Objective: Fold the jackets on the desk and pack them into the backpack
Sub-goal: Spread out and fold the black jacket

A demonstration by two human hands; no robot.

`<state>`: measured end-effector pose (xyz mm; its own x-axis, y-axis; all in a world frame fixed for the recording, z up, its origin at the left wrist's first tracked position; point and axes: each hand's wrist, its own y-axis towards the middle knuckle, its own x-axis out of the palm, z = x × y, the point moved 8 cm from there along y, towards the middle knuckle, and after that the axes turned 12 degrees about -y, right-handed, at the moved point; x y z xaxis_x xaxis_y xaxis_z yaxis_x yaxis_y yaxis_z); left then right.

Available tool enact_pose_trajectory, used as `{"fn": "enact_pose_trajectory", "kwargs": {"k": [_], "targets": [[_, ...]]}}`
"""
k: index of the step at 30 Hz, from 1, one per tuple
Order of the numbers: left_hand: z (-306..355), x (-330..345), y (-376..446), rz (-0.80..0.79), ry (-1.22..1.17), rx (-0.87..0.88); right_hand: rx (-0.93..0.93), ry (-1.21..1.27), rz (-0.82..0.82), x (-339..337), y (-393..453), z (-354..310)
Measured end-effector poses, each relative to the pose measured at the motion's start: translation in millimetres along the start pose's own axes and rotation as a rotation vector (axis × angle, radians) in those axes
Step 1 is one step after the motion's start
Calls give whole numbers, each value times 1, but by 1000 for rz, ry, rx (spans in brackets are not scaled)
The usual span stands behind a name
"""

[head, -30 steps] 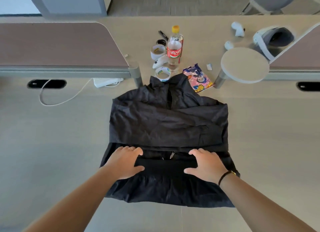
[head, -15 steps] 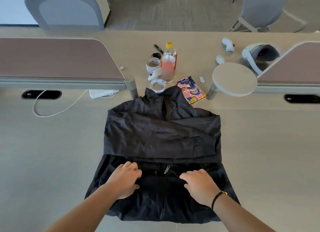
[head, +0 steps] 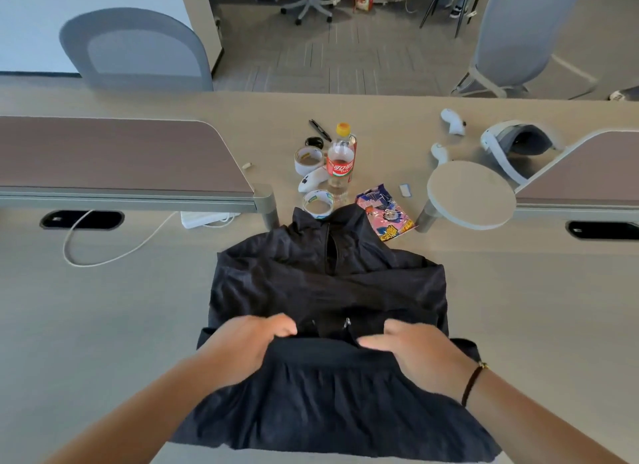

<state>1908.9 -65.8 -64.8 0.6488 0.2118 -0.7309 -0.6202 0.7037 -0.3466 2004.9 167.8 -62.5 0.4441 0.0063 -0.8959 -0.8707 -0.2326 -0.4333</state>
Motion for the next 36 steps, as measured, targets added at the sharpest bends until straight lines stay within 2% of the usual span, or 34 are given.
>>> {"fn": "enact_pose_trajectory", "kwargs": {"k": [5, 8, 10, 12, 16, 20, 28, 36], "targets": [[-5, -91, 74, 240, 84, 18, 42, -196, 209, -84, 70, 48], [-8, -132, 112, 472, 295, -40, 257, -347, 389, -116, 119, 89], [-11, -130, 126, 552, 330, -108, 464, -363, 420, -116, 133, 110], [-19, -97, 130, 510, 329, -133, 524, -246, 377, -93, 137, 108], [-58, -1, 105, 313, 291, -198, 443, -40, 346, -8, 110, 62], [-94, 56, 75, 187, 310, -269, 434, -72, 175, 81, 84, 45], [-92, 87, 33, 126, 289, -330, 438, -66, 57, 114, 53, 19], [-67, 152, -76, 83, 222, -324, 387, -49, 120, 165, -36, -53]]}}
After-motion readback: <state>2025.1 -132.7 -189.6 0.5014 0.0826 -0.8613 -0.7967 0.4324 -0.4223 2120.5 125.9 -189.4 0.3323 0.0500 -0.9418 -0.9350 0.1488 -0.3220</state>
